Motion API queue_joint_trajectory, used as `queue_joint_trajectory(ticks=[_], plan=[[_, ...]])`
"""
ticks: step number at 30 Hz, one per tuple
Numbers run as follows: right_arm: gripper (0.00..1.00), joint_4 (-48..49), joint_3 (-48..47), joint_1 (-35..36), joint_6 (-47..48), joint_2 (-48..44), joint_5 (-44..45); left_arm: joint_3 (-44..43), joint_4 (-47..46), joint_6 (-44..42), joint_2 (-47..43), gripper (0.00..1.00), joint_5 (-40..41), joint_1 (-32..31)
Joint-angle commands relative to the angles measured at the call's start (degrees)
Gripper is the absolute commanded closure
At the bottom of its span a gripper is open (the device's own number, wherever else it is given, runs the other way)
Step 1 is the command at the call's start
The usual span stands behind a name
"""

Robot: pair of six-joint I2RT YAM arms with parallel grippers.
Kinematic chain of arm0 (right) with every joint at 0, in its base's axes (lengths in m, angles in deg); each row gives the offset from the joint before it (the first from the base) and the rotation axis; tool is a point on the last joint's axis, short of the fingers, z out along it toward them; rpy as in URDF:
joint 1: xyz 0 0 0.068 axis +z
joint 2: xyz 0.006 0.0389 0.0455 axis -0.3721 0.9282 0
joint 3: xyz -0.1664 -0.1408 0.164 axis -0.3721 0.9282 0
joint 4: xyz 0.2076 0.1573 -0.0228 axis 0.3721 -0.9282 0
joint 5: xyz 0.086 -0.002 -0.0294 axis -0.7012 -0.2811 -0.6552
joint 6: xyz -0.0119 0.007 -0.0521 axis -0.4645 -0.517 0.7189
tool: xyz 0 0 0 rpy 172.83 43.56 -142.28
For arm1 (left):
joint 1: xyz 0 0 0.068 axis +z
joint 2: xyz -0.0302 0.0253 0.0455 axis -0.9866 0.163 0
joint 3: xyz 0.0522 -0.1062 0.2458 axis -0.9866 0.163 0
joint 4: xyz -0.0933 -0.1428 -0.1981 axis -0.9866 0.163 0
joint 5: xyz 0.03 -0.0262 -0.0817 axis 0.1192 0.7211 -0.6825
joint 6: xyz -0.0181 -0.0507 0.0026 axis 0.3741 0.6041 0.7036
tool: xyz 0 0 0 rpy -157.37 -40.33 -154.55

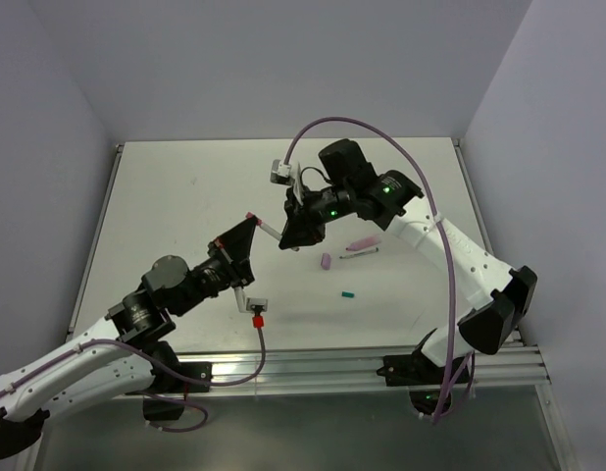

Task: Insert the pens into the pen caps
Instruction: Insert the pen cap onto the pen.

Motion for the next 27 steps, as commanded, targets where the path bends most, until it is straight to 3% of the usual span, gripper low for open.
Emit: queue_joint_trajectory(ticks=[1, 6, 10, 19, 27], plan=[[1.0, 4.29, -3.79, -1.61, 3.43, -2.02, -14.13, 0.91, 0.87, -5.16, -1.08, 1.0, -5.49, -0.63], [1.0, 4.2, -1.95, -1.96, 5.19, -3.52, -23.54, 4.43, -4.75, -7.71, -1.79, 1.0, -7.7, -0.63], [1.0, 4.29, -2.82, -1.87, 3.96, -3.17, -26.09, 5.22, -3.97, -9.73, -1.87, 1.0, -8.32, -0.63], [1.0, 4.12, -2.21, -1.43, -1.57, -0.18, -20.66, 4.52, 7.71, -12.98, -2.49, 1.0, -7.79, -0.54], [1.0, 4.73, -1.33, -1.43, -4.57, 2.63, -24.44, 5.4, 12.2, -15.27, -1.96, 0.99, -7.18, -0.54]])
